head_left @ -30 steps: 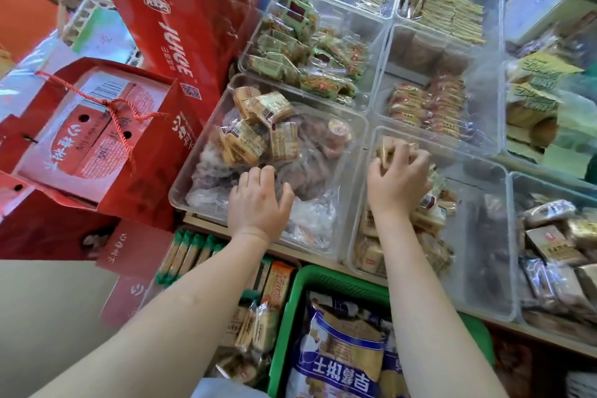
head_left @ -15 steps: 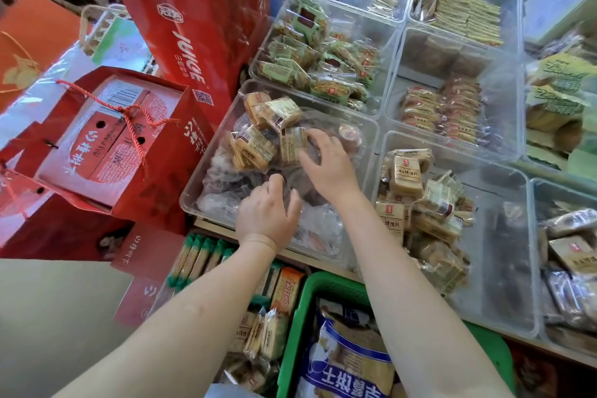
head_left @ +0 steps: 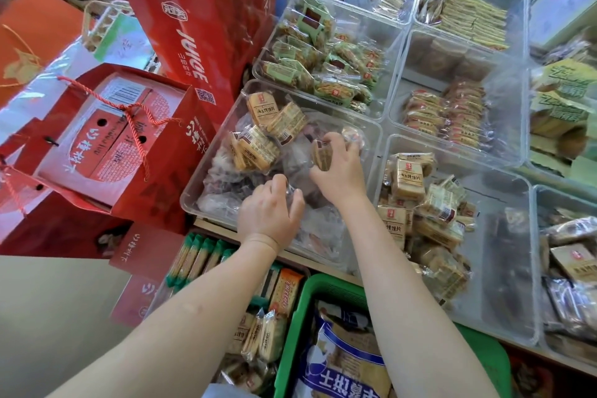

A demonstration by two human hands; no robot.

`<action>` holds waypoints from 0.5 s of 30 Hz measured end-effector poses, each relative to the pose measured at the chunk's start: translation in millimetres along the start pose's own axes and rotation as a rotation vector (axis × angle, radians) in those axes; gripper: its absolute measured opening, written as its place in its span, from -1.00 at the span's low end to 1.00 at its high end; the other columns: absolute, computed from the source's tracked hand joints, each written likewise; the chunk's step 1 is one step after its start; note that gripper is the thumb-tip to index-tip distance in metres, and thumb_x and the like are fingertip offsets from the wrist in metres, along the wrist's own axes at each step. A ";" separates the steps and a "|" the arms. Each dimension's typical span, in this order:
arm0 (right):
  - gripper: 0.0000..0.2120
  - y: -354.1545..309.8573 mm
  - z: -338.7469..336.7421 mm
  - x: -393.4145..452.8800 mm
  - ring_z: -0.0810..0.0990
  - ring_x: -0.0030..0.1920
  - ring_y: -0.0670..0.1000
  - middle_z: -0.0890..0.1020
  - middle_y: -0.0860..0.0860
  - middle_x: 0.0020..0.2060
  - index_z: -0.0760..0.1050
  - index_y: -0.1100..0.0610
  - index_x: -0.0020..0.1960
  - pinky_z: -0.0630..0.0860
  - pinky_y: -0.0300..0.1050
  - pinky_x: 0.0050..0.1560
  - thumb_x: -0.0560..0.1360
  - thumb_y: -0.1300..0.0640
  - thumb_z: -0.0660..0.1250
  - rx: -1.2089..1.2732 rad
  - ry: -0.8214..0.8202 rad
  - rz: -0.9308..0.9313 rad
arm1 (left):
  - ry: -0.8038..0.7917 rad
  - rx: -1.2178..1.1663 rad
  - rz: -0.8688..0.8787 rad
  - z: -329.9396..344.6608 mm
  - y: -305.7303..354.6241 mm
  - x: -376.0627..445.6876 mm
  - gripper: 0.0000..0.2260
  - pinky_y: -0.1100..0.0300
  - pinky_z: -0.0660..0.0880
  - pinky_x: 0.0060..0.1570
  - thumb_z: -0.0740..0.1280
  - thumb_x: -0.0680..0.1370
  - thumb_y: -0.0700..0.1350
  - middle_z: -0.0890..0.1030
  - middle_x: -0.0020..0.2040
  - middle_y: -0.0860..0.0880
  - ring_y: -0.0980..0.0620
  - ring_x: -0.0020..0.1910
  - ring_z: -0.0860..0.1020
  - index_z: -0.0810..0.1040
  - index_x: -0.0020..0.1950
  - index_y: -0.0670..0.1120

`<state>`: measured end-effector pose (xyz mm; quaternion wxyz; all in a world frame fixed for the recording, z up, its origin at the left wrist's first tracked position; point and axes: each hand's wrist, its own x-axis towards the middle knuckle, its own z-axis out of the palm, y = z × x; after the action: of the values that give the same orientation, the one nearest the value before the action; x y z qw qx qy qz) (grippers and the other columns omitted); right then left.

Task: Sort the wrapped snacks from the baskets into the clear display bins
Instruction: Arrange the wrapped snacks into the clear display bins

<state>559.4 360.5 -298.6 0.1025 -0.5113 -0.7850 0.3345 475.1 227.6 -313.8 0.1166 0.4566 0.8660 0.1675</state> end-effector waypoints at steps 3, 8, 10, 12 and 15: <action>-0.48 7.4 -22.3 -30.7 0.45 0.04 0.01 0.32 -0.01 0.18 0.29 -0.10 0.42 0.37 -0.19 -0.15 0.50 0.08 0.34 0.099 0.112 0.003 | 0.000 0.002 0.008 1.0 -1.0 -0.7 -0.73 0.09 0.29 -0.24 0.07 0.64 0.10 0.48 -0.16 0.00 -0.07 -0.17 0.47 0.39 0.05 -0.08; -0.55 35.7 -47.2 -96.5 0.52 -0.15 -0.06 0.45 0.00 0.11 0.27 -0.03 0.36 0.41 -0.20 -0.27 0.52 0.10 0.34 0.178 0.302 0.100 | -0.022 0.000 0.031 0.9 -4.7 -5.5 -0.73 0.08 0.32 -0.22 0.05 0.66 0.10 0.45 -0.13 0.01 -0.05 -0.12 0.46 0.40 0.01 -0.06; -0.60 50.2 -54.0 -122.0 0.53 -0.19 -0.07 0.44 0.02 0.10 0.26 0.01 0.28 0.39 -0.22 -0.34 0.53 0.11 0.35 0.152 0.316 0.164 | -0.045 0.034 0.054 -0.9 -4.8 -6.1 -0.72 0.08 0.33 -0.19 0.04 0.66 0.08 0.50 -0.09 -0.02 -0.04 -0.11 0.45 0.43 -0.02 -0.06; -0.67 63.4 -58.7 -145.5 0.51 -0.21 -0.11 0.38 0.04 0.15 0.26 0.04 0.19 0.36 -0.32 -0.37 0.54 0.14 0.36 0.095 0.317 0.172 | -0.052 0.051 0.116 -2.1 -2.0 -11.5 -0.74 0.08 0.31 -0.15 0.07 0.66 0.03 0.55 -0.05 -0.06 -0.02 -0.11 0.41 0.47 -0.01 -0.08; -0.74 82.2 -65.9 -170.0 0.50 -0.19 -0.03 0.35 0.10 0.21 0.33 0.11 0.09 0.35 -0.36 -0.36 0.52 0.18 0.40 -0.036 0.447 0.176 | -0.096 -0.105 0.297 -3.5 22.6 -41.0 -0.75 0.06 0.37 0.06 0.22 0.60 -0.05 0.57 0.12 -0.08 -0.06 0.07 0.48 0.54 0.19 -0.13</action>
<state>730.4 260.9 -269.8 0.2350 -0.6406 -0.7012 0.2067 513.7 204.8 -299.6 0.1554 0.5801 0.7726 0.2060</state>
